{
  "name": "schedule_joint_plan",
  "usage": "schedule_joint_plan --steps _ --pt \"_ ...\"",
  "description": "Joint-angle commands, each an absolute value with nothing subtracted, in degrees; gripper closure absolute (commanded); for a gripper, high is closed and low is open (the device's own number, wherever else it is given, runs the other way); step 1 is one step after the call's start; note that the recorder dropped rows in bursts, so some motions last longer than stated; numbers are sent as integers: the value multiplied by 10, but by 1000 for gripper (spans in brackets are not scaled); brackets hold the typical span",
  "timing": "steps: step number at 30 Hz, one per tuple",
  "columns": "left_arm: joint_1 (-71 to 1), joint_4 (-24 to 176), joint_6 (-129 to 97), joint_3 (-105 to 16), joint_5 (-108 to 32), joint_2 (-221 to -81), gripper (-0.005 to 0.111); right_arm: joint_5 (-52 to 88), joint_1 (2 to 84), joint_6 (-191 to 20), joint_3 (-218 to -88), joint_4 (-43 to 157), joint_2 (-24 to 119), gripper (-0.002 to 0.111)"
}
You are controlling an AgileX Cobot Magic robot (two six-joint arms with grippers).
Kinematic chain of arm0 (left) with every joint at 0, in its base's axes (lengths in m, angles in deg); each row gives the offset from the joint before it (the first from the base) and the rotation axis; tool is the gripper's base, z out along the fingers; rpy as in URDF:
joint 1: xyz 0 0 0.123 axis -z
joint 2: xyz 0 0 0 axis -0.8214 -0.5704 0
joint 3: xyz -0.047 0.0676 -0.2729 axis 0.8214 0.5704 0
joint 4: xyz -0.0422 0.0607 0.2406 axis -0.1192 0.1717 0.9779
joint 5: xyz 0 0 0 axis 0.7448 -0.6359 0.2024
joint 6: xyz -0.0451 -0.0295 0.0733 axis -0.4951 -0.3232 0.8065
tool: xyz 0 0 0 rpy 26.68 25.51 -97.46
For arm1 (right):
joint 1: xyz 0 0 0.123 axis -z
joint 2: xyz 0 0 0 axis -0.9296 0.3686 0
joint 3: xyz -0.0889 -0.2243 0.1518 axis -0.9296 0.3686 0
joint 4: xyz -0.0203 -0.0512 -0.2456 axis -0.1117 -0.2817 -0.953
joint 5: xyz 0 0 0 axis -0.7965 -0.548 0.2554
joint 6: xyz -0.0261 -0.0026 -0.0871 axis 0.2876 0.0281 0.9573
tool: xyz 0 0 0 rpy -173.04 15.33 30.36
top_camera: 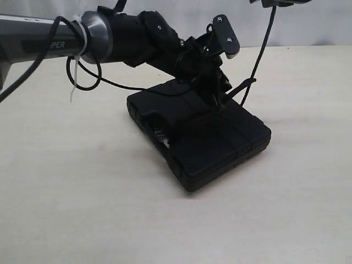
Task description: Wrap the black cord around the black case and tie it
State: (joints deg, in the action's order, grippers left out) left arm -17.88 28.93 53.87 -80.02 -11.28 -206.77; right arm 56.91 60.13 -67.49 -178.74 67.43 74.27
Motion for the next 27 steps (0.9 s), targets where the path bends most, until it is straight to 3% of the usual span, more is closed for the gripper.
schedule_joint_plan --steps 1,13,18,24,27 --pt "-179 237 587 -800 -121 -2094 107 550 602 -676 -1781 677 734 104" --pt "-179 223 594 -800 -106 -2117 105 545 602 -676 -1782 677 729 104" --pt "-179 258 594 -800 -83 -2116 91 545 602 -676 -1782 677 729 104" --pt "-179 241 587 -800 -148 -2087 70 545 602 -676 -1782 677 729 104" --pt "-179 212 587 -800 -157 -2072 66 543 602 -676 -1782 677 729 104"
